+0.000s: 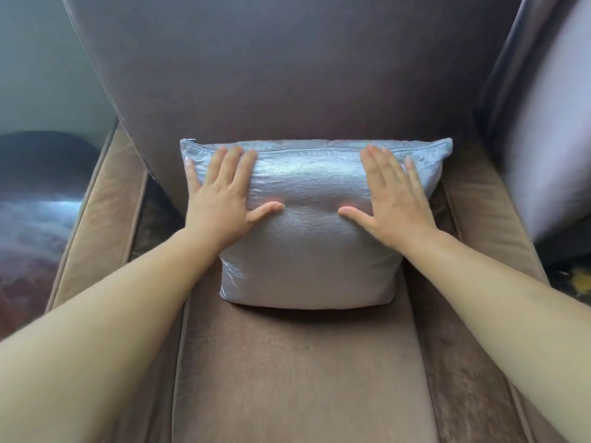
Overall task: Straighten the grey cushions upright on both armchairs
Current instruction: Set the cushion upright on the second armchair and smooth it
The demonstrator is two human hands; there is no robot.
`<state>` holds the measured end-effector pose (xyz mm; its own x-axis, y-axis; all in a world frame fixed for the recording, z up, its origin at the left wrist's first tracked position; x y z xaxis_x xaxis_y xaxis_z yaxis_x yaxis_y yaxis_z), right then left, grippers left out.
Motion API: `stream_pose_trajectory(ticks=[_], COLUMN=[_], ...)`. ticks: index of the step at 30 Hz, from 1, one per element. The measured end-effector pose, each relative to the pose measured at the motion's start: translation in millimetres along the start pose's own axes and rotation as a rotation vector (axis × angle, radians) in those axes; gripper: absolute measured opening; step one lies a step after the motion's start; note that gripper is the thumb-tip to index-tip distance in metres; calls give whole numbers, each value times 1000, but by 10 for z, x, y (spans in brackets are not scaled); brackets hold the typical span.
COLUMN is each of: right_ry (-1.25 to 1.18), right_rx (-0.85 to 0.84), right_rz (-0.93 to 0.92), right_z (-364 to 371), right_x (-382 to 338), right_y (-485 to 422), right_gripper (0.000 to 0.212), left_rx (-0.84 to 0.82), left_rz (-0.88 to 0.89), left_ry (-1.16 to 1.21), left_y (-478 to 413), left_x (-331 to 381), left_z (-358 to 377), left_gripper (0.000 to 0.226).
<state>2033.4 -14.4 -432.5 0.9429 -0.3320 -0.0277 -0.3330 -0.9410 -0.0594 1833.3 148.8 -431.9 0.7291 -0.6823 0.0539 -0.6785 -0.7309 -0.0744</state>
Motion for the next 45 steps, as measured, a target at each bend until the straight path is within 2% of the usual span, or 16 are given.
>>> stream_pose_trajectory(ticks=[3,7,11,14,17,19,21,25,29,32,34,37,39,41,43,45], right_ry=[-33,-35,-84,-30,139,234,339,441,477,464,445,355,260,200,152,78], right_rx=[10,179,230,239,207,96,-6,14,53,67,75,117,166,193,212,241], right_rz=[27,-99,-399,-634,-814,-885,-888,-866,-805,-769,-770,-790,-758,-689,-558,-386], right_z=[-68,-212,-112,40,234,363,463,487,418,368,350,262,127,29,-50,-130], right_x=[-109,-642,-1636,-2258,-2611,-2678,-2633,-2533,-2462,-2418,-2422,-2414,-2281,-2033,-1694,-1297], right_y=[23,135,115,42,-69,-160,-241,-311,-390,-425,-409,-292,-204,-90,35,193], right_gripper=[102,82,81,73,54,53,71,84,87,84,79,57,55,66,79,82], left_rx=[53,236,97,-37,-97,-132,-165,-127,-170,-196,-218,-308,-317,-308,-243,-161], left_rz=[-17,-259,-503,-624,-668,-668,-676,-722,-780,-872,-883,-888,-890,-901,-960,-866], left_ry=[77,395,756,925,997,1040,1096,1196,1257,1313,1292,1252,1161,1055,1060,1082], left_y=[97,651,1218,1517,1616,1567,1502,1535,1618,1756,1788,1744,1735,1812,1938,1898], left_x=[-8,-344,-568,-617,-625,-609,-560,-475,-382,-327,-308,-332,-405,-436,-360,-58], left_z=[-82,-95,595,1131,1487,1657,1779,1957,2089,2242,2290,2246,2106,1822,1481,1076], left_gripper=[95,96,108,113,109,107,106,102,98,71,63,80,89,93,77,49])
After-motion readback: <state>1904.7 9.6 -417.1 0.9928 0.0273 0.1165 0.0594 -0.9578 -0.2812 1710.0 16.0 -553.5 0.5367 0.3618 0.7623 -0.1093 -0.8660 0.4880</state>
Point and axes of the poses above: each hand's wrist, its own y-axis away from the middle knuckle, its own z-axis out of the palm, x = y × z, the point moved 9 cm from there along -y, towards the middle knuckle, and after that the axes turned 4 degrees about -z, right-handed, at the moved point
